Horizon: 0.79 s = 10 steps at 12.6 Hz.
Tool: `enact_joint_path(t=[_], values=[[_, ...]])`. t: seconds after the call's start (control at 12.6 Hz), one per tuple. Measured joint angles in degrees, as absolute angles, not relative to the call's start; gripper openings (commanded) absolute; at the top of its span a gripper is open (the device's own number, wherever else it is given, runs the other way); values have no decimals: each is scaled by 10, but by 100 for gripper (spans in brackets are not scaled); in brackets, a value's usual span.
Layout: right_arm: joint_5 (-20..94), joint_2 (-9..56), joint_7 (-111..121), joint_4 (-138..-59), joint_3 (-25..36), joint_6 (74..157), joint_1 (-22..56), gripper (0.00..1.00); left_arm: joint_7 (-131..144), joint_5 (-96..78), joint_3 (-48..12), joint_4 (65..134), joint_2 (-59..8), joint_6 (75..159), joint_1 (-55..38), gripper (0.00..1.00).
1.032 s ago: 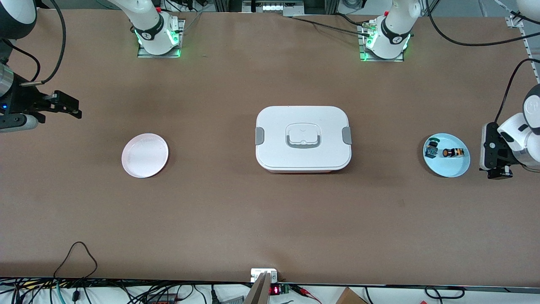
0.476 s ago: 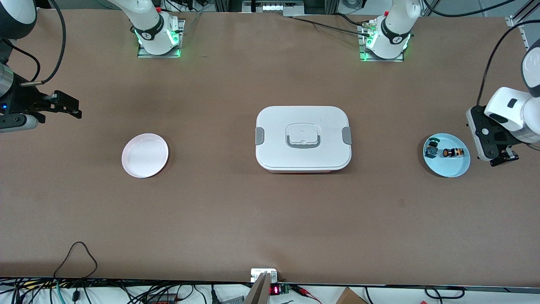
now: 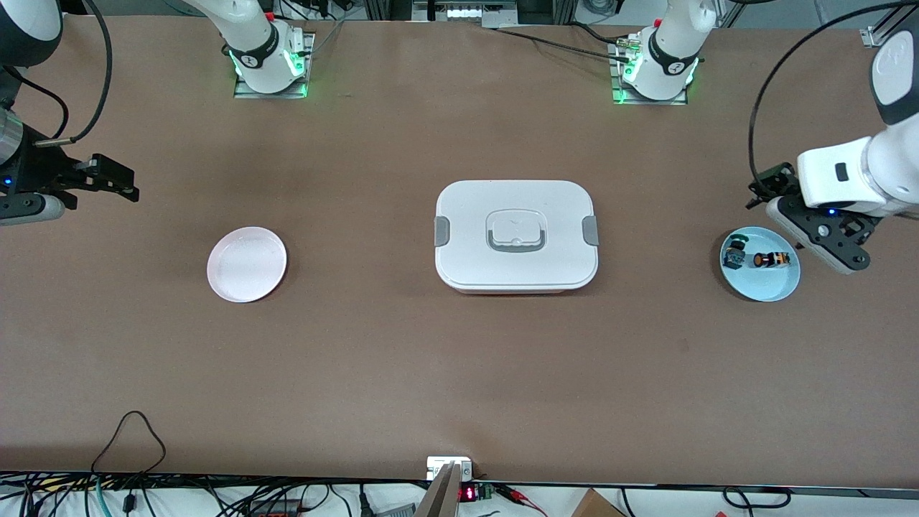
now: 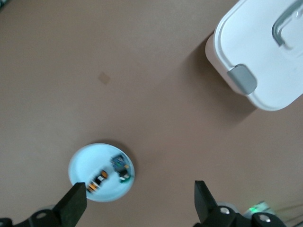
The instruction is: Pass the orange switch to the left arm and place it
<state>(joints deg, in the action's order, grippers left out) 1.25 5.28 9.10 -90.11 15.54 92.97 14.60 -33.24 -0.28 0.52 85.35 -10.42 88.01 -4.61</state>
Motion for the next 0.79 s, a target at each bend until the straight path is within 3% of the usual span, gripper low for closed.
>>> enact_joint_path(t=[0.48, 0.79], values=[[13, 53, 91, -901, 155, 930, 146, 100, -146, -48, 33, 854, -94, 818, -81, 100], [13, 53, 91, -901, 155, 930, 146, 100, -146, -53, 60, 860, -106, 913, -72, 100]])
